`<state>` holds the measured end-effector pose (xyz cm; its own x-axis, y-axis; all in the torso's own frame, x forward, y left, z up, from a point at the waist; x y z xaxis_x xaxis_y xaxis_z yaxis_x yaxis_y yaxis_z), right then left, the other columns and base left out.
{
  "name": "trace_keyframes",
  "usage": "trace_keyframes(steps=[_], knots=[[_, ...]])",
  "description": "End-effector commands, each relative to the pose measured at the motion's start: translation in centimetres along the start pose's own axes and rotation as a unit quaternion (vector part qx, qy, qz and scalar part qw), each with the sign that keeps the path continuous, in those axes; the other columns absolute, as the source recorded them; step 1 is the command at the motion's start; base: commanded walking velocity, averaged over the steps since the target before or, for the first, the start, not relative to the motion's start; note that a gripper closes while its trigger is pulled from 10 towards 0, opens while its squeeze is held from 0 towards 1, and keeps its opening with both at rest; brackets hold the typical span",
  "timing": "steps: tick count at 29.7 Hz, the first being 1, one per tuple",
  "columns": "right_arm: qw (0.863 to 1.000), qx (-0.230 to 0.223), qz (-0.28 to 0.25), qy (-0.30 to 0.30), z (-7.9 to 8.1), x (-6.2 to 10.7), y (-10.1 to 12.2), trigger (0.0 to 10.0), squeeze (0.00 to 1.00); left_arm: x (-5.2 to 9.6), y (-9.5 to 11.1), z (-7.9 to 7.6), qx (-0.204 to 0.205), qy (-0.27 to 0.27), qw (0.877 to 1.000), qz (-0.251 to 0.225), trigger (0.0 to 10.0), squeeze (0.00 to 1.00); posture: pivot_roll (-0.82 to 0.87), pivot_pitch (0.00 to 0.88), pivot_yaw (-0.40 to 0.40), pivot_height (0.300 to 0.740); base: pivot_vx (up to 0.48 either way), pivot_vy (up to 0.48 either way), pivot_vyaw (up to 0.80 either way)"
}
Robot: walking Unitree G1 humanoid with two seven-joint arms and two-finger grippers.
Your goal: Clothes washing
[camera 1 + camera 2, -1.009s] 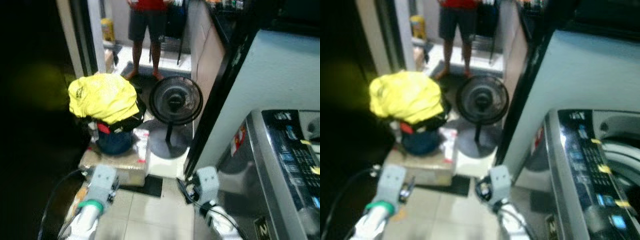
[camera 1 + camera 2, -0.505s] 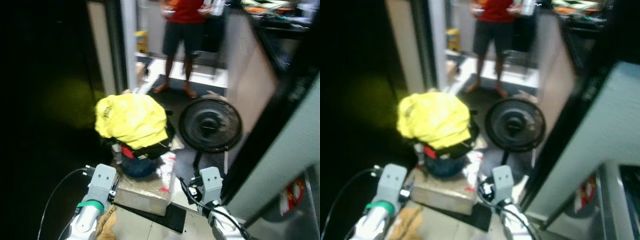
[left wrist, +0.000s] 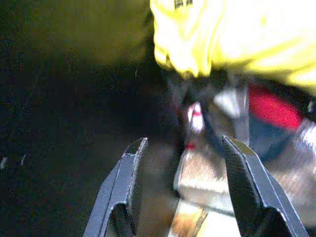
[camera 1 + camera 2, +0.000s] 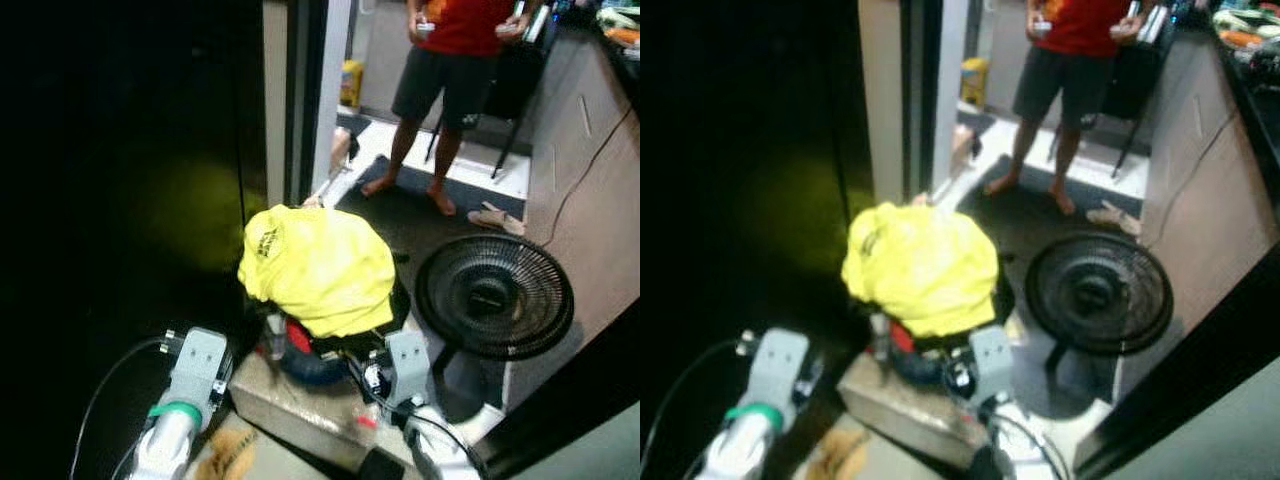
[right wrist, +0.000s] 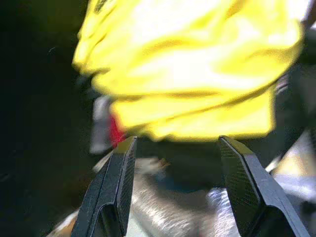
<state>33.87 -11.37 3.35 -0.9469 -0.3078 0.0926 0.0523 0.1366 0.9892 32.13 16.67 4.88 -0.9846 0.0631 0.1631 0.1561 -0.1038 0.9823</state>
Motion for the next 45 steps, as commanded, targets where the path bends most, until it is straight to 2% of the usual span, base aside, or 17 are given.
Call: trace_keyframes(steps=[1,11,14,15,19,20,24,30,45], knots=[[1.0,-0.011,0.012,0.001,0.3,0.3,-0.7,10.0,0.0,0.2,-0.7,0.2,-0.006,0.001,1.0,0.013,10.0,0.0,0.07,0.024,-0.016,0.74,0.442,0.0,-0.8],[1.0,-0.006,0.009,-0.009,-0.3,0.2,-0.5,10.0,0.0,-0.3,-0.2,-0.1,-0.007,-0.005,1.0,0.007,10.0,0.0,0.06,0.018,-0.011,0.74,0.436,0.0,-0.8],[1.0,-0.004,-0.017,-0.015,-0.8,-0.2,0.9,10.0,0.0,-0.6,1.5,-0.3,-0.001,-0.006,1.0,-0.016,10.0,0.0,0.07,0.023,-0.011,0.74,0.435,0.0,0.0],[1.0,-0.004,-0.017,-0.015,-0.8,-0.2,0.9,10.0,0.0,-0.6,1.5,-0.3,-0.001,-0.006,1.0,-0.016,10.0,0.0,0.07,0.023,-0.011,0.74,0.435,0.0,0.0],[0.995,-0.001,-0.1,-0.019,-1.5,-1.6,5.7,10.0,0.0,-1.4,6.0,-0.3,0.013,-0.006,0.997,-0.077,10.0,0.0,0.07,0.027,-0.009,0.74,0.435,0.0,0.0],[0.995,-0.001,-0.1,-0.019,-1.5,-1.6,5.7,10.0,0.0,-1.4,6.0,-0.3,0.013,-0.006,0.997,-0.077,10.0,0.0,0.07,0.027,-0.009,0.74,0.435,0.0,0.0],[0.985,0.007,-0.174,0.001,-0.7,-2.5,10.3,10.0,0.0,-1.8,8.7,-0.3,0.006,-0.004,0.994,-0.112,10.0,0.0,0.07,0.025,-0.006,0.74,0.208,0.0,0.0],[0.98,0.004,-0.2,0.019,0.3,-2.6,11.8,10.0,0.0,-1.7,8.9,-0.5,0.005,-0.007,0.993,-0.114,10.0,0.0,0.07,0.024,-0.006,0.74,0.0,0.0,0.0],[0.981,0.001,-0.193,0.031,0.7,-2.2,11.7,10.0,0.0,-1.4,9.1,-0.5,0.005,-0.009,0.994,-0.109,10.0,0.0,0.08,0.026,-0.007,0.74,0.0,0.0,0.0]])
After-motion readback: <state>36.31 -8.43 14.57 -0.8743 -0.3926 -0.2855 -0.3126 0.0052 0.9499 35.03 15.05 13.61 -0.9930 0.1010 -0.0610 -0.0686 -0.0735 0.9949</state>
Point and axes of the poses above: a point about 5 cm out from each wrist's last joint towards the gripper, its own x axis pointing back from the gripper into the wrist, its own y axis along the axis of the wrist's last joint, z = x × y, the point moved 4 cm from there along -x, pointing out of the wrist towards the gripper, and after that the axes turned 9 degrees about x, right-handed, at the moved point
